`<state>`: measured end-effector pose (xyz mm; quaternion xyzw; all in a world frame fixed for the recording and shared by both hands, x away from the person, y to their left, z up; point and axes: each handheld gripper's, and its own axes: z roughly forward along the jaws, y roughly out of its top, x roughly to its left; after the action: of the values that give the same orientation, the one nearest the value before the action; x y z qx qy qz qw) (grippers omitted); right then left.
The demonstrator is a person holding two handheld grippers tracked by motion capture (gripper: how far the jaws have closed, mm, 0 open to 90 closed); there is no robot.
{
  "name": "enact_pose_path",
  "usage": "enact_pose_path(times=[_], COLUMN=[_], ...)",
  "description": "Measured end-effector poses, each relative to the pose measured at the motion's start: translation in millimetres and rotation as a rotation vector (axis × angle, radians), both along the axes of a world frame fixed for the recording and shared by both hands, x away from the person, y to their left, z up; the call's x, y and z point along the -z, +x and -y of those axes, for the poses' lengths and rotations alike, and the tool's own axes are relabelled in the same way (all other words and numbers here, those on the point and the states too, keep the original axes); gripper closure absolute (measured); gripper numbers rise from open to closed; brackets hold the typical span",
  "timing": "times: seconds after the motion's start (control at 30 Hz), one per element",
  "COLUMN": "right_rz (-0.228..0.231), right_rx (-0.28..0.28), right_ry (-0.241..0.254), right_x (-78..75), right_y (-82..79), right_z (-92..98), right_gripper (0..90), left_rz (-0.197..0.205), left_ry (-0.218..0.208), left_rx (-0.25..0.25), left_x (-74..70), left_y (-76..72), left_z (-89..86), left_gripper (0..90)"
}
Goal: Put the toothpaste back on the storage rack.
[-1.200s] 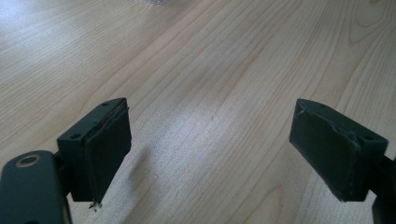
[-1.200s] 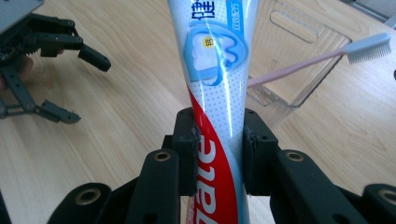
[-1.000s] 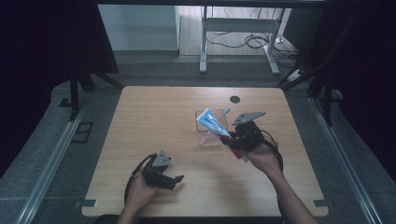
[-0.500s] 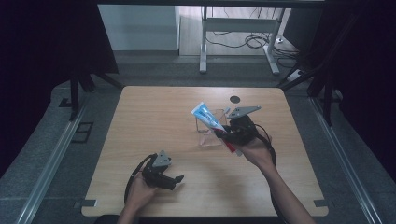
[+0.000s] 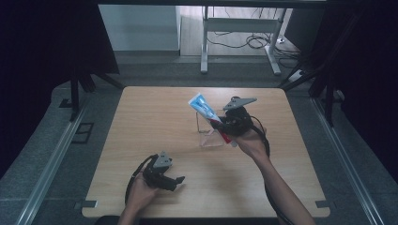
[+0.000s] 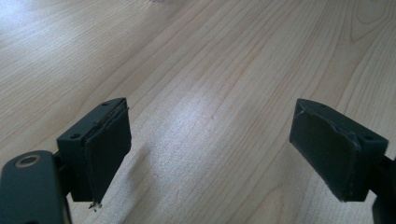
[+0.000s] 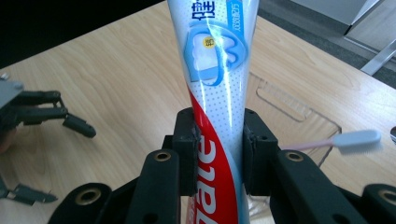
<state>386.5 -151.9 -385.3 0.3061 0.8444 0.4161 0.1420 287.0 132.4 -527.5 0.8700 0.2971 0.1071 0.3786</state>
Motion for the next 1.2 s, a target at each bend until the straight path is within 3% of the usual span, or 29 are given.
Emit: enact_pose_path(times=[0.6, 1.2], right_rz=[0.021, 0.048], right_rx=[0.025, 0.047], right_ry=[0.053, 0.067], right_x=[-0.3, 1.0], right_y=[27.1, 49.3], right_z=[-10.8, -22.6], right_gripper=[71.3, 71.4], left_rz=[0.002, 0.001], left_ry=[0.005, 0.000], left_rx=[0.007, 0.006], left_x=[-0.2, -0.2], left_y=[0.3, 0.1], left_z=[0.2, 0.0], left_gripper=[12.9, 12.9])
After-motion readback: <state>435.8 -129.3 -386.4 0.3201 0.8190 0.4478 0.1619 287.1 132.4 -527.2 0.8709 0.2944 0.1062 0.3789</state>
